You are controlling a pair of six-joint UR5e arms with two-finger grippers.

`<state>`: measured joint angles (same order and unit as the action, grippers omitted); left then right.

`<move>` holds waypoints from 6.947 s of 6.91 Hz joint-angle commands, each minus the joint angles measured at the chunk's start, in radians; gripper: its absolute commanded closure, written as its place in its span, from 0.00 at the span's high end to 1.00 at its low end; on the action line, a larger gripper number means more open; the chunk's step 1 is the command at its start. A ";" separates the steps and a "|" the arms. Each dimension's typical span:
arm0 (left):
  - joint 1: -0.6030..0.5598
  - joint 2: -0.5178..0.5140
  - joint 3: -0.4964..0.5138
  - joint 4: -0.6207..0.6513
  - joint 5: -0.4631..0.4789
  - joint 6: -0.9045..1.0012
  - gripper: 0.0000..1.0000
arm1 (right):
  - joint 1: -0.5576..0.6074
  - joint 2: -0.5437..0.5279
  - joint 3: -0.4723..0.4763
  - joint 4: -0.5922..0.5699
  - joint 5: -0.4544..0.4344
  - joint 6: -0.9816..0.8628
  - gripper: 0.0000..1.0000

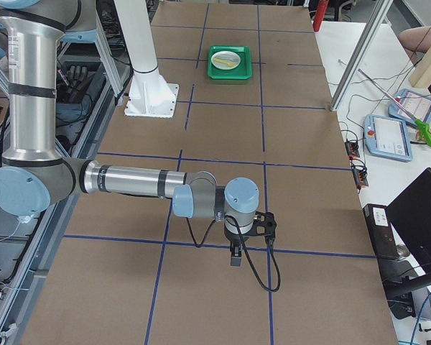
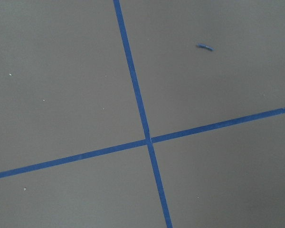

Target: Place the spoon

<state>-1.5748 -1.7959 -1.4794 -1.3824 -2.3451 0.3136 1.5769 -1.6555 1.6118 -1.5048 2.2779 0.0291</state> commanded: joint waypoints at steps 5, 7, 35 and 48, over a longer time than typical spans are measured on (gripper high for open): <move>-0.002 0.071 -0.028 -0.030 0.021 -0.051 1.00 | 0.000 -0.001 0.000 0.000 0.000 0.000 1.00; 0.022 0.066 -0.097 -0.082 -0.024 -0.180 1.00 | 0.000 0.000 0.000 0.000 0.000 0.000 1.00; 0.950 0.061 -0.311 -0.480 0.260 -1.338 0.00 | 0.000 0.000 0.000 0.000 0.000 0.000 1.00; 0.898 -0.128 -0.245 -0.475 0.265 -1.639 0.00 | 0.000 0.000 0.000 0.000 0.000 0.000 1.00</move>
<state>-0.6811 -1.9019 -1.7555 -1.8535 -2.0814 -1.3163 1.5769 -1.6553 1.6122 -1.5048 2.2779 0.0291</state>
